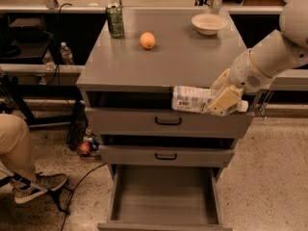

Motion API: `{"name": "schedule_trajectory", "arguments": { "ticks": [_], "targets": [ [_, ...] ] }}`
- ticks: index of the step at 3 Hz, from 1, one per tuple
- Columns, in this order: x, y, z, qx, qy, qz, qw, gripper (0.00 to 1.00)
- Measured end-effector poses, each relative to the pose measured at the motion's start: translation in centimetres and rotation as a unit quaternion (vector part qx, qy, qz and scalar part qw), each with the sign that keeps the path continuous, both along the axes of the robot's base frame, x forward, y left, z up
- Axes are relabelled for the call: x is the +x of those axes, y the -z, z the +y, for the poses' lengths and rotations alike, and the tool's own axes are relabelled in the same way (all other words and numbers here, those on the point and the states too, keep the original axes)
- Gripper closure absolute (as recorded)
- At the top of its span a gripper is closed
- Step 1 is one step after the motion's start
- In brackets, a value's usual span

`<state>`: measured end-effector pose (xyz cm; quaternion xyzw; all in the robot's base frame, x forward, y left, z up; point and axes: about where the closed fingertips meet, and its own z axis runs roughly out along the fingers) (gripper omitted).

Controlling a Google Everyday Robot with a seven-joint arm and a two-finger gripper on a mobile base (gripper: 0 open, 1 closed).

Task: Place blue plastic bottle into bottom drawer

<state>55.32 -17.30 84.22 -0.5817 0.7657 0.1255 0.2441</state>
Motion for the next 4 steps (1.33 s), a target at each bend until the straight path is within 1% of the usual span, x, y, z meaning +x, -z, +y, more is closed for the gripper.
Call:
{"name": "schedule_trajectory", "arguments": {
  "ticks": [1, 2, 3, 4],
  "targets": [
    [-2.2, 4.0, 0.2, 0.025, 0.007, 0.024, 0.9994, 1.00],
    [-4.7, 9.2, 0.3, 0.074, 0.028, 0.056, 0.9953, 1.00],
    [-4.8, 9.4, 0.3, 0.074, 0.027, 0.057, 0.9953, 1.00],
    [-5.7, 13.1, -0.2, 0.076, 0.015, 0.066, 0.9948, 1.00]
  ]
}}
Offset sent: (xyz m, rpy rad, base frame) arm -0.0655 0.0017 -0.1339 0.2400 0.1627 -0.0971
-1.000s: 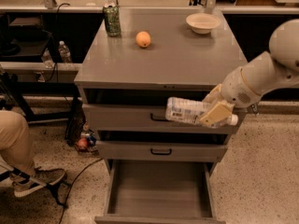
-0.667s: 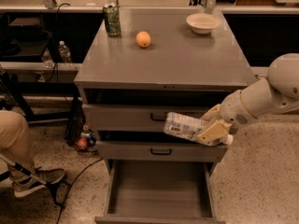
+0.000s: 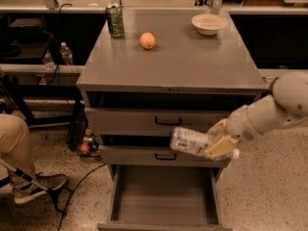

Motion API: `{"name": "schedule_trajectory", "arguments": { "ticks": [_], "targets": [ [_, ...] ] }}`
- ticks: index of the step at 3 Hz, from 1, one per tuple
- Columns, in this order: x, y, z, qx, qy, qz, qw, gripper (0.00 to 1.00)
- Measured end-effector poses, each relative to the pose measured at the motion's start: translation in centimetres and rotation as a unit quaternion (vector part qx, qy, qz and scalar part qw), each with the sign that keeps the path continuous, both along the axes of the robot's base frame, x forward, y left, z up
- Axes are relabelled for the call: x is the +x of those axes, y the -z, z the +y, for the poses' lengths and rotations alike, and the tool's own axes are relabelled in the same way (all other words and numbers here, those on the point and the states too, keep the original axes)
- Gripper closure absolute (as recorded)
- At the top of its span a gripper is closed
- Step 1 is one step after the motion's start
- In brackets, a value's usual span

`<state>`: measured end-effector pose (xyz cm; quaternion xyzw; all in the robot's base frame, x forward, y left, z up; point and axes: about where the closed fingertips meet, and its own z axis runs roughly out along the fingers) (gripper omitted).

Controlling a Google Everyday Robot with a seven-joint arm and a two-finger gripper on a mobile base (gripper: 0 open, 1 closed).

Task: Place blue plastic bottle into bottom drawer

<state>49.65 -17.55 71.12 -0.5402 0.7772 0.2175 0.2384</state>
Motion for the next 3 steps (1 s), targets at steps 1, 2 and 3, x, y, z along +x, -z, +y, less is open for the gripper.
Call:
{"name": "schedule_trajectory", "arguments": {
  "ticks": [1, 2, 3],
  "targets": [
    [-0.6, 5.1, 0.5, 0.012, -0.014, 0.015, 0.9997, 1.00],
    [-1.3, 11.1, 1.7, 0.039, -0.026, 0.026, 0.9986, 1.00],
    [-1.9, 15.8, 2.1, 0.065, -0.005, 0.023, 0.9976, 1.00]
  ]
}}
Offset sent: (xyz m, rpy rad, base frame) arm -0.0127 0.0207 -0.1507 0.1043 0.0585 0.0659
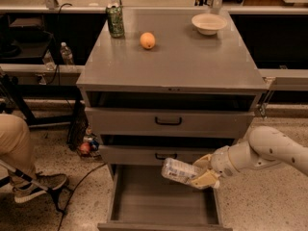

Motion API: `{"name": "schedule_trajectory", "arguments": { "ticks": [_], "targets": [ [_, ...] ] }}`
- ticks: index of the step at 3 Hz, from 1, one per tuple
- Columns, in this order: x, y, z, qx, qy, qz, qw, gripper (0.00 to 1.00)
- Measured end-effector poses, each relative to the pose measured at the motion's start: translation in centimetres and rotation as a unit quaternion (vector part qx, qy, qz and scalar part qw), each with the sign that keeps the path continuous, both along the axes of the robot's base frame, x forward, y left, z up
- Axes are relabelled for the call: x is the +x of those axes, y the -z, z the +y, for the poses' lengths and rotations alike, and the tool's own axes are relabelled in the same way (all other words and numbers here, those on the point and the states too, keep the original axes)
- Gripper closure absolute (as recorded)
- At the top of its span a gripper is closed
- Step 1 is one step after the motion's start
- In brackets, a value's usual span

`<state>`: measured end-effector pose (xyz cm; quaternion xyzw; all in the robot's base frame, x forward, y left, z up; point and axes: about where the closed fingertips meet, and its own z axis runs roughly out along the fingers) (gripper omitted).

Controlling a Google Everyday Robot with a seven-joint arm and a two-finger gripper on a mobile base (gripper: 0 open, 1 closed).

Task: Place blue plastic bottle into bottom drawer

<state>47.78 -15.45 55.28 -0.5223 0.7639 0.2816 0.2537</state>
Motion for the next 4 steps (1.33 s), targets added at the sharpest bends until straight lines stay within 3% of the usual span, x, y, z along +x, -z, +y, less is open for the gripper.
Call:
{"name": "schedule_trajectory", "arguments": {
  "ticks": [1, 2, 4],
  "targets": [
    [0.0, 0.0, 0.0, 0.000, 0.000, 0.000, 1.0000, 1.00],
    [-0.1, 2.5, -0.1, 0.004, 0.001, 0.005, 1.0000, 1.00],
    [0.2, 11.5, 2.2, 0.015, -0.016, 0.016, 0.9996, 1.00]
  ]
}}
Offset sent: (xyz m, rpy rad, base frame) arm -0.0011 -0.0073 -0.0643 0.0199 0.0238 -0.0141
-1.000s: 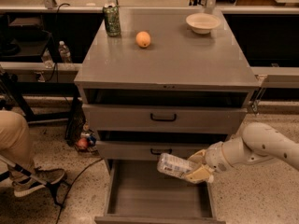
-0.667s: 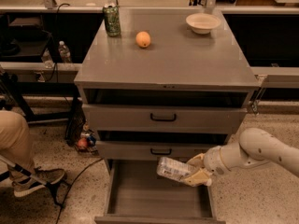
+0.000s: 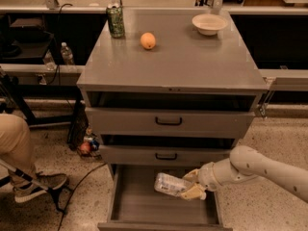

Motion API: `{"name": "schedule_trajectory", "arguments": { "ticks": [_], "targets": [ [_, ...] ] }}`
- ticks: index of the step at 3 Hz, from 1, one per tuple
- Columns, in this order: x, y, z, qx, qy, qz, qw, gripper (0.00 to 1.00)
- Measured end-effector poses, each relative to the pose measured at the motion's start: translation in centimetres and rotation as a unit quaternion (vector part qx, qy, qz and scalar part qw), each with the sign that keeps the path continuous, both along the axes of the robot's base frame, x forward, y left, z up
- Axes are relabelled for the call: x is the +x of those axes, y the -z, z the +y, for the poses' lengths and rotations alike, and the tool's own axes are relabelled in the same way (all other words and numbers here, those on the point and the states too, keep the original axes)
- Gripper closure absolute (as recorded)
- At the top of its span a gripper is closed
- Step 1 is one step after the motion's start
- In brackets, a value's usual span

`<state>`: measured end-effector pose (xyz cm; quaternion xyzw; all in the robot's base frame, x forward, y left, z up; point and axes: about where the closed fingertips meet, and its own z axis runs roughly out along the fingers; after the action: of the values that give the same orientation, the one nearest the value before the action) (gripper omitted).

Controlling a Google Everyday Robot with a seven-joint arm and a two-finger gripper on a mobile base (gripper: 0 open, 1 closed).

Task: Place blue plastic bottle into bottom drawer

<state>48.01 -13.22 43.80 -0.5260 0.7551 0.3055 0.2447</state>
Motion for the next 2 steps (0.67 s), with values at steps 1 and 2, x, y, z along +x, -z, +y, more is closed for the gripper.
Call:
{"name": "schedule_trajectory", "arguments": {
  "ticks": [1, 2],
  "targets": [
    [-0.31, 5.88, 2.71, 0.027, -0.011, 0.024, 0.9993, 1.00],
    [-0.31, 5.89, 2.72, 0.027, -0.011, 0.024, 0.9993, 1.00]
  ]
}}
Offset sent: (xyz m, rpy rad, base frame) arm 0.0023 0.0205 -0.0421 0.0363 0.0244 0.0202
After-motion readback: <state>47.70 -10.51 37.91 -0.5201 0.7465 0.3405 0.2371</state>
